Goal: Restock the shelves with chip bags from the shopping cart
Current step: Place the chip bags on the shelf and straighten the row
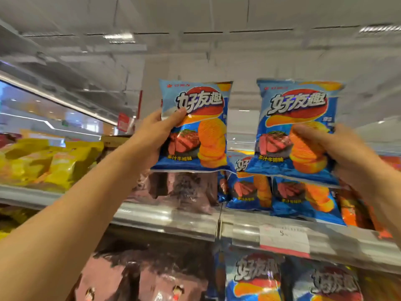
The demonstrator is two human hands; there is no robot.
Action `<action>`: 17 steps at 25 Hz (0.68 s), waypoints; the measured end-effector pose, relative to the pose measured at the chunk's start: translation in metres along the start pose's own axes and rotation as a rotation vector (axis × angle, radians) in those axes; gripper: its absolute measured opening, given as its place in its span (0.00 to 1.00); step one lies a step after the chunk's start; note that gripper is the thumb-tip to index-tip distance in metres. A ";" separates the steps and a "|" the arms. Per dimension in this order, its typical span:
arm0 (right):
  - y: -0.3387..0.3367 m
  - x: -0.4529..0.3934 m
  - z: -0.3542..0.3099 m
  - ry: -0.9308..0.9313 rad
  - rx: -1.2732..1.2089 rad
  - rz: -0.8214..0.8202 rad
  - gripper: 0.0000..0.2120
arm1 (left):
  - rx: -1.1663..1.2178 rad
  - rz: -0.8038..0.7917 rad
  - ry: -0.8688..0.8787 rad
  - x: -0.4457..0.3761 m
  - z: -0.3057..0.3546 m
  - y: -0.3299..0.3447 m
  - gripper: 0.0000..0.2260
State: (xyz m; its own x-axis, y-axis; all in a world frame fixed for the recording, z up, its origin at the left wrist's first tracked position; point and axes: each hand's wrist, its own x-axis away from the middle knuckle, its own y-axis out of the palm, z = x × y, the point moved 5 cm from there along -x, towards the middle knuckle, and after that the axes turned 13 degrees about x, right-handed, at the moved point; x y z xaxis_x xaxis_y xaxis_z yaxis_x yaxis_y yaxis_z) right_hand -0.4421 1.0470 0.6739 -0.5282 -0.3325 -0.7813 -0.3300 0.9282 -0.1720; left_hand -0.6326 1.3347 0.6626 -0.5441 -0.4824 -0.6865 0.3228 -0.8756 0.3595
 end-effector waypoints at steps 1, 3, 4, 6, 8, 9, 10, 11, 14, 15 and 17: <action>0.008 -0.005 0.009 0.027 -0.002 -0.012 0.07 | -0.010 -0.011 -0.030 -0.010 -0.009 -0.002 0.09; 0.023 -0.010 0.034 0.112 0.020 -0.018 0.12 | -0.033 -0.024 -0.100 -0.020 -0.032 -0.005 0.10; 0.029 -0.012 0.046 0.159 0.032 -0.016 0.15 | -0.011 -0.015 -0.128 -0.021 -0.043 -0.007 0.09; 0.028 -0.014 0.066 0.234 0.089 0.030 0.22 | 0.060 -0.002 -0.162 -0.025 -0.058 -0.007 0.09; 0.007 -0.017 0.077 0.276 0.159 0.117 0.28 | 0.099 -0.037 -0.175 -0.027 -0.065 0.004 0.10; -0.007 -0.018 0.080 0.289 0.180 0.149 0.29 | 0.107 -0.064 -0.176 -0.027 -0.068 0.012 0.11; -0.022 -0.018 0.081 0.297 0.190 0.173 0.29 | 0.110 -0.093 -0.176 -0.025 -0.072 0.023 0.12; -0.037 -0.017 0.082 0.306 0.194 0.189 0.28 | 0.108 -0.120 -0.175 -0.024 -0.076 0.034 0.14; -0.074 -0.010 0.090 0.353 0.222 0.224 0.27 | 0.094 -0.141 -0.190 -0.021 -0.097 0.065 0.16; -0.081 -0.006 0.096 0.374 0.242 0.218 0.26 | 0.089 -0.127 -0.201 -0.021 -0.107 0.074 0.16; -0.083 0.003 0.112 0.394 0.290 0.166 0.26 | 0.049 -0.102 -0.236 -0.021 -0.129 0.084 0.16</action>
State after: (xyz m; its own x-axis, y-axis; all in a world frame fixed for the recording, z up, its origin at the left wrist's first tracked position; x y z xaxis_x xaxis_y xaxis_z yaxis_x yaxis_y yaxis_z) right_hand -0.3291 0.9875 0.6184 -0.8283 -0.1626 -0.5361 -0.0156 0.9633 -0.2681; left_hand -0.4944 1.2744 0.6255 -0.7391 -0.3794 -0.5566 0.2222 -0.9174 0.3302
